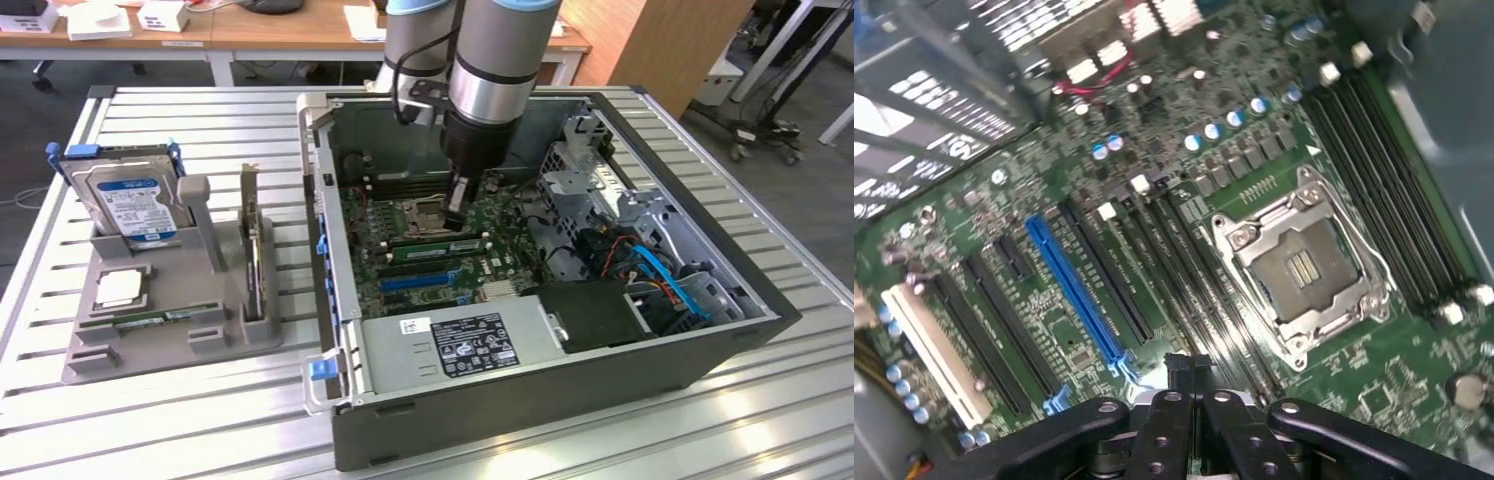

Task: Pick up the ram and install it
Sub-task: 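Press down the ram until it locks into place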

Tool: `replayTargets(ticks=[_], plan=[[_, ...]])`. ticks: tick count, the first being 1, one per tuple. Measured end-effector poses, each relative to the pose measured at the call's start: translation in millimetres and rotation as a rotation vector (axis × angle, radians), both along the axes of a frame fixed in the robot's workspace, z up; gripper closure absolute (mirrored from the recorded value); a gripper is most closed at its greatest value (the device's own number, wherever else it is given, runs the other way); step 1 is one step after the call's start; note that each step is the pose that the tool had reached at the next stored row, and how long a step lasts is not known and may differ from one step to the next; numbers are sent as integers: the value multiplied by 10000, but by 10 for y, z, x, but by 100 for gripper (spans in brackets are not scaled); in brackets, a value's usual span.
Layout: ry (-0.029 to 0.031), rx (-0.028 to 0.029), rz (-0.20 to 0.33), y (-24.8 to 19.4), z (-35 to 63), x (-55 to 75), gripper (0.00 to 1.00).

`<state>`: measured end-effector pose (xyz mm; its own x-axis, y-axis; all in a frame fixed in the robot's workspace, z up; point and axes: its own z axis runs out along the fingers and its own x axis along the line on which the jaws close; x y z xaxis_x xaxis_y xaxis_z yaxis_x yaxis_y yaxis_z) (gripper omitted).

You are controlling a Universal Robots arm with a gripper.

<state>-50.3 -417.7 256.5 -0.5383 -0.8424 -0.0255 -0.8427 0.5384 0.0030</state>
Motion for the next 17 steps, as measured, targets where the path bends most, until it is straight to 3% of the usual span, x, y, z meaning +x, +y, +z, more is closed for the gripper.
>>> replayTargets(ticks=[17], plan=[[0, 0, -3073, 0, -19, 0, 91]])
